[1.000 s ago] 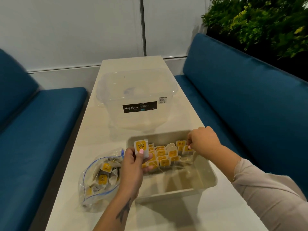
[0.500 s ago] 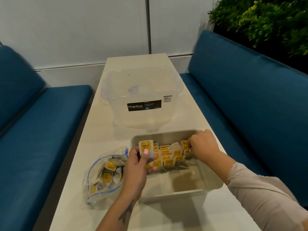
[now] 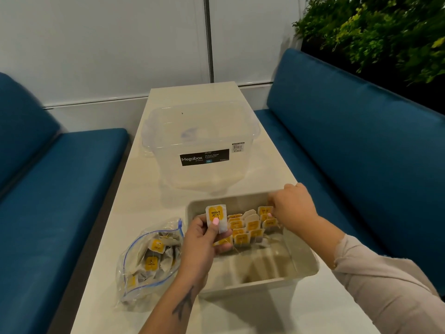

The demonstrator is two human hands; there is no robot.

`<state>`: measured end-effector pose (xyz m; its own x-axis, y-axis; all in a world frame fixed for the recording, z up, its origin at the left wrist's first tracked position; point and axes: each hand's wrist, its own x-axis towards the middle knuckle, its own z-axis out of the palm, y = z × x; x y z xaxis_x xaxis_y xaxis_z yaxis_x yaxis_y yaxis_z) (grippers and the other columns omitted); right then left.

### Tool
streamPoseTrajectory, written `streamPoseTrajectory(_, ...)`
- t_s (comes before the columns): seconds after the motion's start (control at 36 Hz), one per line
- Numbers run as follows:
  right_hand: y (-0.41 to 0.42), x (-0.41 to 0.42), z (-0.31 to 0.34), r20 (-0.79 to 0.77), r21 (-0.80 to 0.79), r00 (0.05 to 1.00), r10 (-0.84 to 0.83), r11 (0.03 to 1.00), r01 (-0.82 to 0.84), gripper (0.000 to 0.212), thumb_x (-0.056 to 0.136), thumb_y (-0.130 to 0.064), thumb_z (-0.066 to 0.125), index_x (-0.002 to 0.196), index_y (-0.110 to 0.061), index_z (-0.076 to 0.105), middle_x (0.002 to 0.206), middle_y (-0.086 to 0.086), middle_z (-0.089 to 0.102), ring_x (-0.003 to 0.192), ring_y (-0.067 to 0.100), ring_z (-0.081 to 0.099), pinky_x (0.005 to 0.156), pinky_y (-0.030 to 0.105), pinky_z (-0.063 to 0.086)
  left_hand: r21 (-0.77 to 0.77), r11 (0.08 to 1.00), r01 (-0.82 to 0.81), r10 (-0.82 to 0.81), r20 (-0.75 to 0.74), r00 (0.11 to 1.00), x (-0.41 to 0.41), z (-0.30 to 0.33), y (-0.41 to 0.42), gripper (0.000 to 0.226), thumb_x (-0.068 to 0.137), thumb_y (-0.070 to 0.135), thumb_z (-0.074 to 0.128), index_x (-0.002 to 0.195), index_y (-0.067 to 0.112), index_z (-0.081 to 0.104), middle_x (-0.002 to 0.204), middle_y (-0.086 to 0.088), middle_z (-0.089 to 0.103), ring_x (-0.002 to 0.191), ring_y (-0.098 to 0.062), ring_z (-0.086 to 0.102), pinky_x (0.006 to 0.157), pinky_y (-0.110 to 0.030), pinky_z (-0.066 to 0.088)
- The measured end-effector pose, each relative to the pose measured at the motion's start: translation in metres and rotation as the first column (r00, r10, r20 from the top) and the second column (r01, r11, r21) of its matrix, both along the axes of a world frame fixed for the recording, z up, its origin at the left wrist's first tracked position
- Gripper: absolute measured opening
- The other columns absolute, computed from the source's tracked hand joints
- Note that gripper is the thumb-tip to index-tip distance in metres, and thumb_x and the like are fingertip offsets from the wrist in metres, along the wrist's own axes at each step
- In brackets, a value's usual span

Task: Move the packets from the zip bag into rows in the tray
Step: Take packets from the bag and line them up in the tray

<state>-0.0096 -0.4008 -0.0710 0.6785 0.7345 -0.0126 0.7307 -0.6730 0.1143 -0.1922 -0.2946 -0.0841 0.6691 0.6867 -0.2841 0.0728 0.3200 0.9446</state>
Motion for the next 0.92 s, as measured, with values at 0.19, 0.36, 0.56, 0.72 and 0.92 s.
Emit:
streamPoseTrajectory(0.19,0.01,-0.022,0.054,-0.473,0.296,0.871,0.134,0.955,0.014,0.018,0.087,-0.038,0.064,0.102,-0.031,0.07,0.098,-0.009,0.069,0.083,0.01,0.062,0.074,0.024,0.044,0.035,0.995,0.088,-0.088,-0.017,0.996,0.01,0.006,-0.009,0.01,0.094,0.023,0.053,0.098,0.016,0.059,0.096,-0.003,0.072,0.083,-0.015,0.071,0.057,-0.029,0.054)
streamPoseTrajectory(0.36,0.015,-0.036,0.074,-0.51,0.304,0.837,0.196,0.952,-0.037,0.016,0.082,-0.033,0.072,0.098,-0.029,0.072,0.091,-0.01,0.07,0.071,0.002,0.056,0.067,0.022,0.045,0.062,0.987,0.146,-0.146,-0.008,0.989,0.018,0.013,-0.016,0.009,0.093,0.027,0.056,0.094,0.019,0.061,0.085,-0.002,0.071,0.085,-0.017,0.071,0.057,-0.027,0.052)
streamPoseTrajectory(0.56,0.007,-0.035,0.078,-0.488,0.28,0.857,0.167,0.96,-0.028,0.008,0.083,-0.028,0.071,0.09,-0.027,0.072,0.085,-0.009,0.069,0.071,0.006,0.057,0.056,0.017,0.038,0.207,0.962,0.178,-0.179,-0.013,0.984,0.021,0.014,-0.018,0.01,0.086,0.021,0.066,0.093,0.027,0.064,0.086,0.007,0.072,0.087,-0.008,0.068,0.066,-0.025,0.054)
streamPoseTrajectory(0.72,-0.007,-0.022,0.071,-0.398,0.203,0.912,0.095,0.979,-0.013,0.006,0.083,-0.028,0.07,0.089,-0.027,0.07,0.079,-0.012,0.064,0.079,0.009,0.061,0.058,0.017,0.039,0.549,0.828,0.117,-0.085,-0.083,0.993,0.008,0.007,0.001,0.036,0.083,0.011,0.068,0.101,0.041,0.06,0.103,0.019,0.066,0.1,0.005,0.059,0.082,-0.015,0.048)
streamPoseTrajectory(0.92,-0.015,-0.005,0.038,-0.176,0.033,0.984,0.036,0.999,-0.031,0.005,0.085,-0.028,0.062,0.083,-0.031,0.065,0.087,-0.009,0.069,0.084,0.015,0.059,0.085,0.029,0.035,0.66,0.75,0.046,0.03,-0.104,0.994,-0.01,0.0,0.015,0.036,0.086,0.01,0.065,0.103,0.041,0.058,0.104,0.024,0.062,0.094,0.021,0.051,0.071,0.003,0.035)
